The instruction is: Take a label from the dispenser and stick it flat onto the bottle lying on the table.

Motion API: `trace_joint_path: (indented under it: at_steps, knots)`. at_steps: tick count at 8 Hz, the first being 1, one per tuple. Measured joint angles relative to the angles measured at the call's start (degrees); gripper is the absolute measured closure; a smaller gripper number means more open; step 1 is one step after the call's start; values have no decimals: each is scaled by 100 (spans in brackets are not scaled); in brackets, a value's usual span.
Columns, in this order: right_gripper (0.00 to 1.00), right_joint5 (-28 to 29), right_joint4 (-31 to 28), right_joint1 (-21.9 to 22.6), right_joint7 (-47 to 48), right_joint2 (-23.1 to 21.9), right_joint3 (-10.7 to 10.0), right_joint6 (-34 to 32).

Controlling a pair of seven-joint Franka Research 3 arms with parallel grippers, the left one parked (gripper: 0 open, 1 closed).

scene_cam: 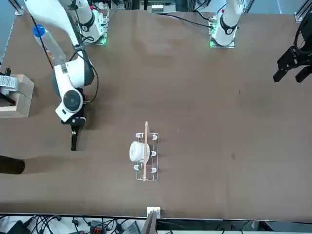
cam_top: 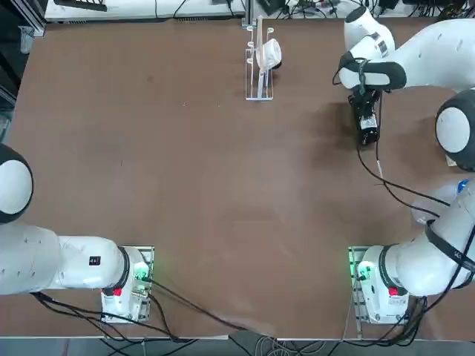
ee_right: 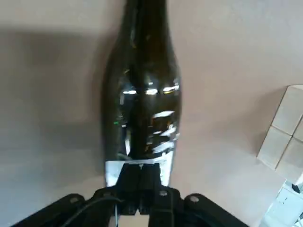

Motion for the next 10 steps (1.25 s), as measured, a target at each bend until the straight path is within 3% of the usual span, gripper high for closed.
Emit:
trace_joint_path:
  at_steps: [5, 8, 10]
  knots:
    - [98, 0, -34, 117, 178, 55, -5, -71]
    - [98, 3, 356, 305, 179, -207, 7, -1090]
    - [98, 10, 358, 372, 180, -252, 9, -1261]
